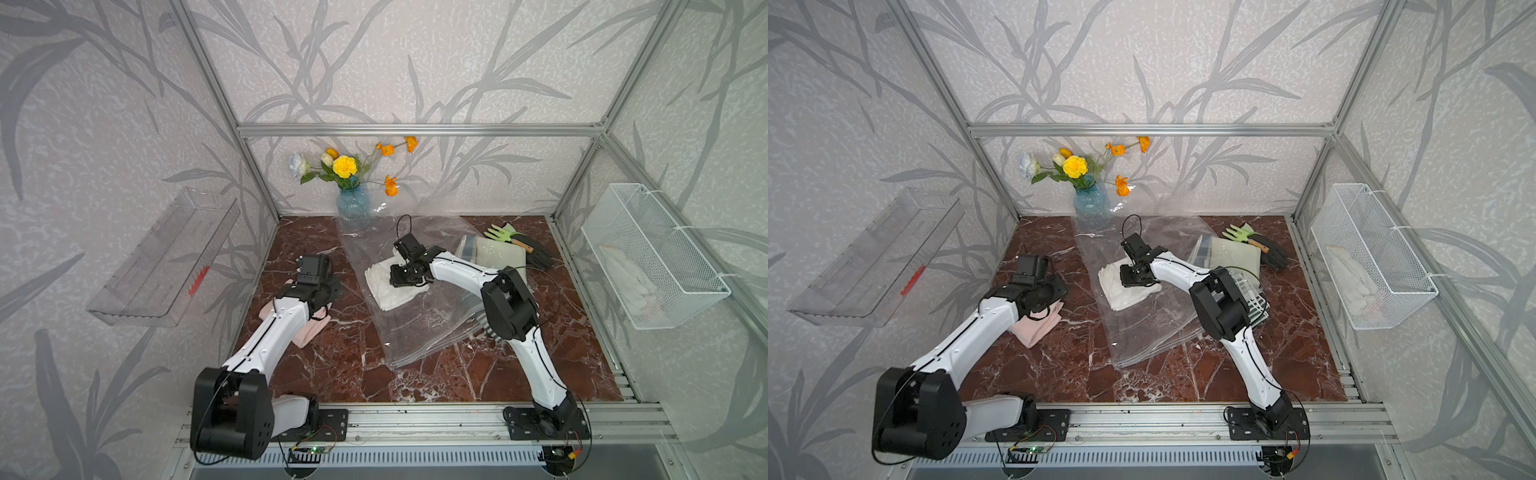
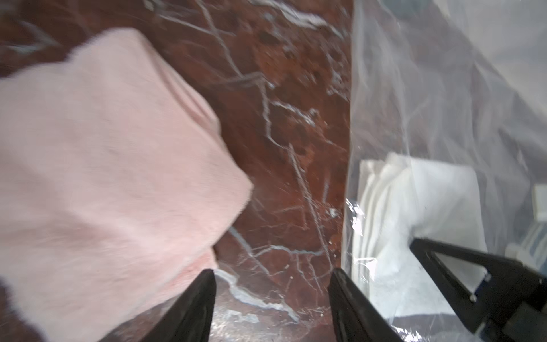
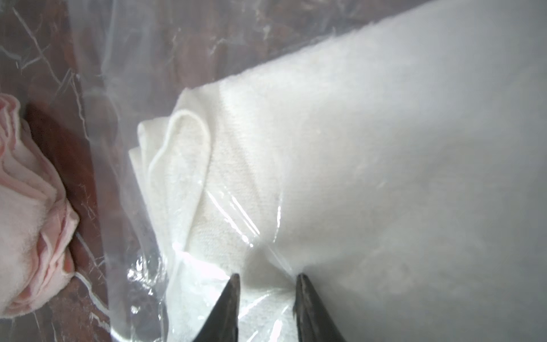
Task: Place the folded towel into the vacuum bag
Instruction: Adjust the vacuum bag at the center of the board.
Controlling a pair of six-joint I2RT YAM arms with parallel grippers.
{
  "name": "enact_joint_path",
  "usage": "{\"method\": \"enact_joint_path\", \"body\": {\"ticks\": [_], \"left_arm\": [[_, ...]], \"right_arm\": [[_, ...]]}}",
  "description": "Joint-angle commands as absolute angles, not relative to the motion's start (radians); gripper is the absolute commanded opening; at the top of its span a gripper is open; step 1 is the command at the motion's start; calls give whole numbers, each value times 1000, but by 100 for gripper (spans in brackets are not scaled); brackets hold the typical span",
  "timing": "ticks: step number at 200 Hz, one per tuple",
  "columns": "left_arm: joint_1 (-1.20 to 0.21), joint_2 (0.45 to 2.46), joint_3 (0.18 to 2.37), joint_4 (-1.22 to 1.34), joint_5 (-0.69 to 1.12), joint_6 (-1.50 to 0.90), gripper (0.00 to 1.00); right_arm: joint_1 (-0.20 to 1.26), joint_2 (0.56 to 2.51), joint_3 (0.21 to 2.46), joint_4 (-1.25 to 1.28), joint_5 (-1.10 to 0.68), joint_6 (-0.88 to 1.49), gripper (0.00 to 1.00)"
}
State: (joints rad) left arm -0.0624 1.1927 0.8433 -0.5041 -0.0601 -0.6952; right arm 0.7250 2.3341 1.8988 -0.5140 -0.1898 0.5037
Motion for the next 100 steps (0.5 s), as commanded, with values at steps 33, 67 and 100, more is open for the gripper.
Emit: {"method": "enact_joint_path", "body": {"ticks": [33,67,100], "left_arm": [[82,979,776,-694,-274,-798,63],[158,878,749,-735,-320,-837,63],[207,830,729,-773,-347,-854,65]], "right_arm": [[973,2504,2324,-646,-305,478,75],[1051,2812,2869,-829,-238,472,87],[1071,2801,2768,-687,-151,454,95]]}}
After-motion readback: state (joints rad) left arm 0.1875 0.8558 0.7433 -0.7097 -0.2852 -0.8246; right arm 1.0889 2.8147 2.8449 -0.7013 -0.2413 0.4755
